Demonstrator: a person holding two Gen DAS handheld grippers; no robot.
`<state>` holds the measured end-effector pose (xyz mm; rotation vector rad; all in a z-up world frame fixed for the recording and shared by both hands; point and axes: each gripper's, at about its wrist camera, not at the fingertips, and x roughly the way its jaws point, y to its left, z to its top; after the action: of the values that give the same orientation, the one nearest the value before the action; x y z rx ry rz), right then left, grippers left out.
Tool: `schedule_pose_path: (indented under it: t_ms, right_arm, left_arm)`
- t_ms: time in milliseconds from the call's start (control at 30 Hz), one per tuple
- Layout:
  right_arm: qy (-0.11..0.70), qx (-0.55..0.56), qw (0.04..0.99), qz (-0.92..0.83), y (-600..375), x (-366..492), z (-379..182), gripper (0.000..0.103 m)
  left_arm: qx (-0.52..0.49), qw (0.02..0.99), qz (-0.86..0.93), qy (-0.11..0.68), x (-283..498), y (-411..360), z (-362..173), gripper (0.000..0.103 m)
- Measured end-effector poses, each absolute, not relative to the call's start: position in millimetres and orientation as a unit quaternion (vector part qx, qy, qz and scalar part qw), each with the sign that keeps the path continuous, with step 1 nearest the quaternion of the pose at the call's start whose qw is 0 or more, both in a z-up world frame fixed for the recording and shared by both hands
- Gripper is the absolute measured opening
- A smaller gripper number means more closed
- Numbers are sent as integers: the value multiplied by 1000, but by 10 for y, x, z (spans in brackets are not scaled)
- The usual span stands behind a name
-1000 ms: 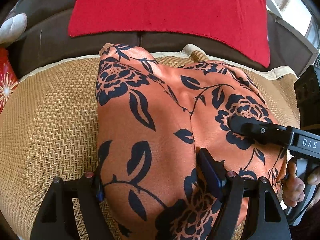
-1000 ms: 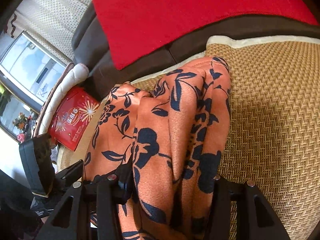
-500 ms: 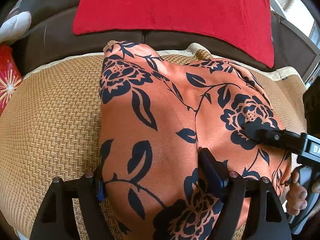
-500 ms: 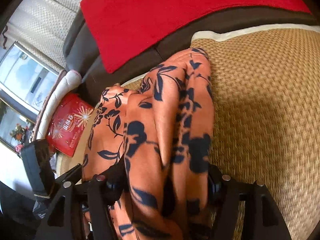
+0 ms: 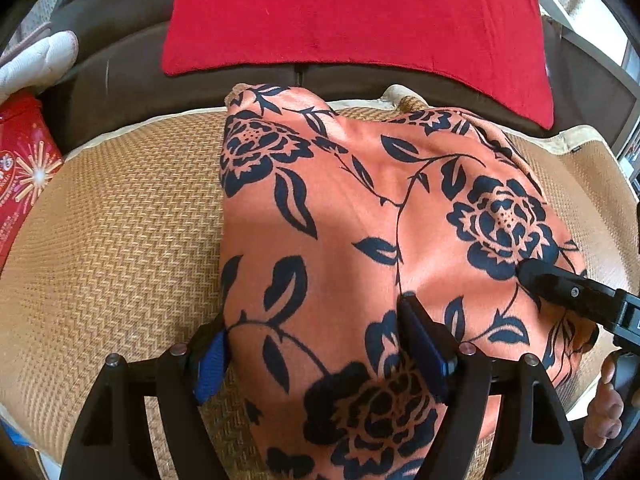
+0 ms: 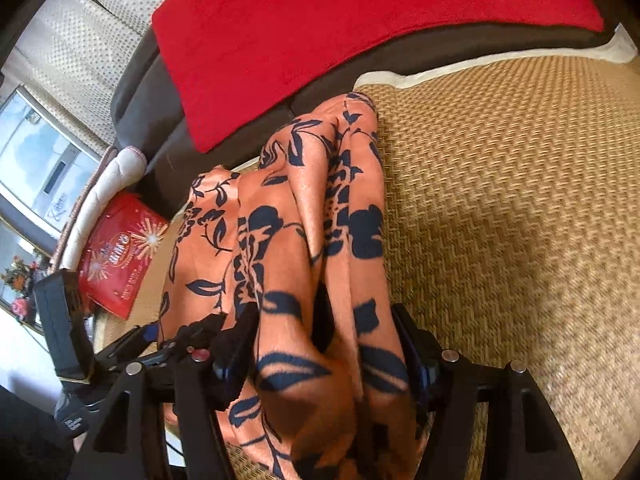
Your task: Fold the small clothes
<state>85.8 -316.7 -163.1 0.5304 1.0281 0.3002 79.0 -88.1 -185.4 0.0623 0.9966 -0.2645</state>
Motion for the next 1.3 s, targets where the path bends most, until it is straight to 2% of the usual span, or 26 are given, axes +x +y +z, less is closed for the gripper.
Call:
schedule_pose_path:
  t_ms: [267, 533, 600, 733, 800, 900, 1033, 1067, 1133, 1300]
  right_arm:
    - [491, 226, 835, 107, -3222, 578, -1607, 66]
    - [487, 157, 855, 82, -3171, 377, -1415, 66]
    - [461, 131, 874, 83, -3151, 311, -1212, 60]
    - [407, 136, 897, 110, -3187, 242, -813, 40]
    - [388, 136, 903, 126, -3170, 257, -675, 40]
    - [390, 152, 894, 160, -3080, 315, -682, 40]
    - [462, 177, 853, 166, -2986, 488, -1167, 38]
    - [487, 178, 841, 153, -2998, 538, -1341, 37]
    - [479, 207, 839, 156, -3115, 544, -1414, 30]
    - [494, 208, 829, 162, -3177, 657, -1290, 29]
  left_arm:
    - [38, 871, -108, 478, 531, -724, -1789, 81]
    - [43, 867, -89, 488, 274, -664, -1744, 81]
    - [49, 883, -75, 461, 170, -614, -1603, 80]
    - [27, 918, -85, 386, 11, -508, -1288, 80]
    - [26, 918, -88, 385, 8, -490, -1279, 80]
    - [57, 896, -74, 434, 118, -577, -1493, 80]
    - [64, 869, -68, 485, 214, -587, -1730, 81]
    - [56, 869, -73, 487, 221, -563, -1724, 81]
    - [55, 869, -77, 487, 237, -515, -1722, 81]
    - [48, 881, -79, 464, 492, -510, -1643, 81]
